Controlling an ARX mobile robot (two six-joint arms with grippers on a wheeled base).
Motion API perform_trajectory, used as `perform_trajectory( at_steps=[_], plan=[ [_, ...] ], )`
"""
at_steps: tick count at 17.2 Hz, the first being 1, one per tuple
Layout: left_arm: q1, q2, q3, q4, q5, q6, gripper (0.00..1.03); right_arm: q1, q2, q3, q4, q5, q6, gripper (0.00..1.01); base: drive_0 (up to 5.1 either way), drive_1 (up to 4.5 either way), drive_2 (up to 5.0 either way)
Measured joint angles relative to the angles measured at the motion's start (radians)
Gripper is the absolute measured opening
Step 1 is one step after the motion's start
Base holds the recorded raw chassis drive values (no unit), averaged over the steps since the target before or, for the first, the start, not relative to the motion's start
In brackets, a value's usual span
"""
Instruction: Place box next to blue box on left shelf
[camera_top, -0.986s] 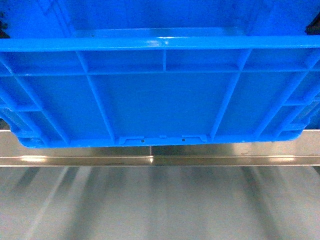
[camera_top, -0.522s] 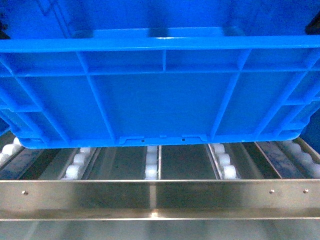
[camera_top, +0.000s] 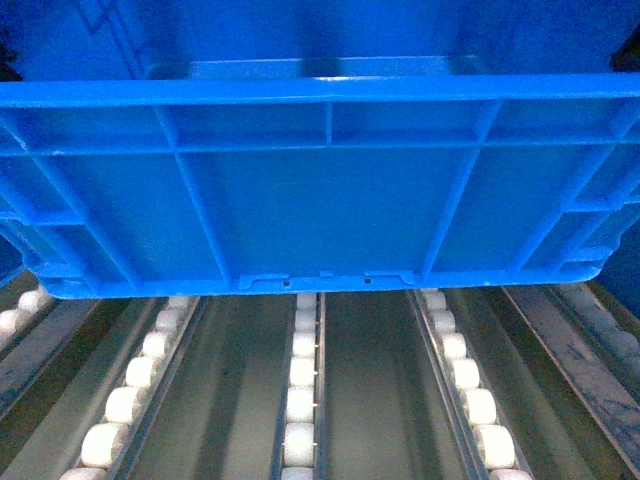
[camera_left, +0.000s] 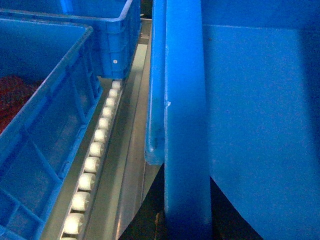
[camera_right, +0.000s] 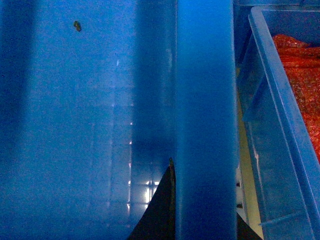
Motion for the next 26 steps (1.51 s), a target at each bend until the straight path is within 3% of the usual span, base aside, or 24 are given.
perform_trajectory(
  at_steps=[26],
  plan=[
    [0.000, 0.000, 0.000, 0.000, 0.000, 0.000, 0.06, 0.000, 0.000, 0.000, -0.001, 0.000, 0.000, 0.07, 0.0, 0.00, 0.0]
  ],
)
